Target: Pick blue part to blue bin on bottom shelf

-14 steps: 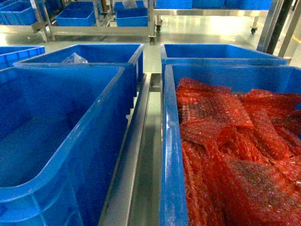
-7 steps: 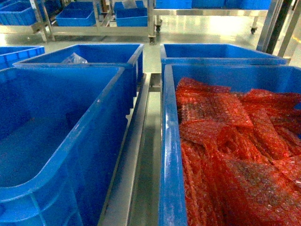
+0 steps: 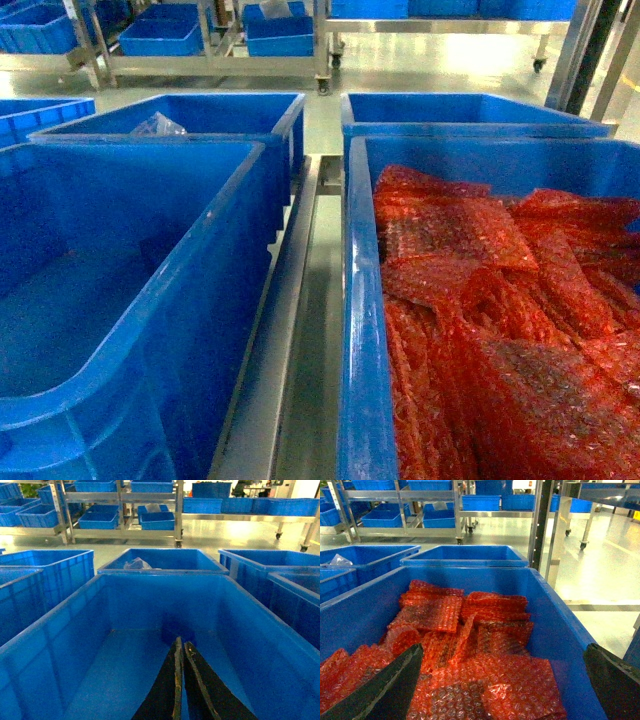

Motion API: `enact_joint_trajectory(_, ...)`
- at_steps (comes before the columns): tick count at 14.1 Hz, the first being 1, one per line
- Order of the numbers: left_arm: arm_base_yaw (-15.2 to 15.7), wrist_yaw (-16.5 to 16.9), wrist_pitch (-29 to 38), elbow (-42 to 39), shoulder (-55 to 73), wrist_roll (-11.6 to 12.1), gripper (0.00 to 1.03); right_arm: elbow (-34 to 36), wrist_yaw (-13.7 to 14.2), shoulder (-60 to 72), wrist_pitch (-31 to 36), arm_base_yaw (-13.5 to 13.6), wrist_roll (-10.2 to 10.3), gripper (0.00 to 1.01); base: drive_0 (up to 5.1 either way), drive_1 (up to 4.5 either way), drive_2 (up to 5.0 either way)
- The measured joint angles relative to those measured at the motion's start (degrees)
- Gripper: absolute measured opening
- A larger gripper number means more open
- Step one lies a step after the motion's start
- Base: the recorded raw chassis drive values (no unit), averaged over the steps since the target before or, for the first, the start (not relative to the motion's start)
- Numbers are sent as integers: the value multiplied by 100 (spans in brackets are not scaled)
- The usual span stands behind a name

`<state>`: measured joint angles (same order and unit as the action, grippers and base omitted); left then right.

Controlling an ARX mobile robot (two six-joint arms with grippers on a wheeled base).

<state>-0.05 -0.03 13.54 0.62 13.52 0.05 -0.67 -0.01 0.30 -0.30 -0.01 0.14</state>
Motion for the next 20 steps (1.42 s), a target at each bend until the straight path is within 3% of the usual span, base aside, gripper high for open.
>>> enact_joint_trajectory(4, 0, -2, -599, 7, -518, 0, 2, 0, 0, 0, 0, 0, 0, 98, 0, 0, 0)
enact_joint_trajectory(5, 0, -2, -1436, 2, -1187, -2, 2, 0, 2, 0, -2, 0, 2, 98, 0, 0, 0)
enact_joint_trajectory(8, 0, -2, -1355, 4, -1309, 0, 2, 0, 0, 0, -4, 0, 2, 98, 0, 0, 0)
enact_joint_trajectory(9, 0, 2, -1388, 2, -1309, -2, 6, 0, 0, 0, 0, 0, 2, 98, 0, 0, 0)
enact_joint_trajectory(13, 0, 2, -1381, 2, -1309, -2, 63, 0, 0, 0, 0, 0, 2, 98, 0, 0, 0)
enact_joint_trajectory(15, 0, 2, -1381, 2, -1309, -2, 77, 0, 0, 0, 0, 0, 2, 98, 0, 0, 0)
enact_joint_trajectory(17, 0, 2, -1381, 2, -1309, -2, 98, 0, 0, 0, 0, 0, 0, 98, 0, 0, 0)
enact_joint_trajectory(20, 0, 2, -1381, 2, -1309, -2, 98, 0, 0, 0, 0, 0, 2, 98, 0, 0, 0)
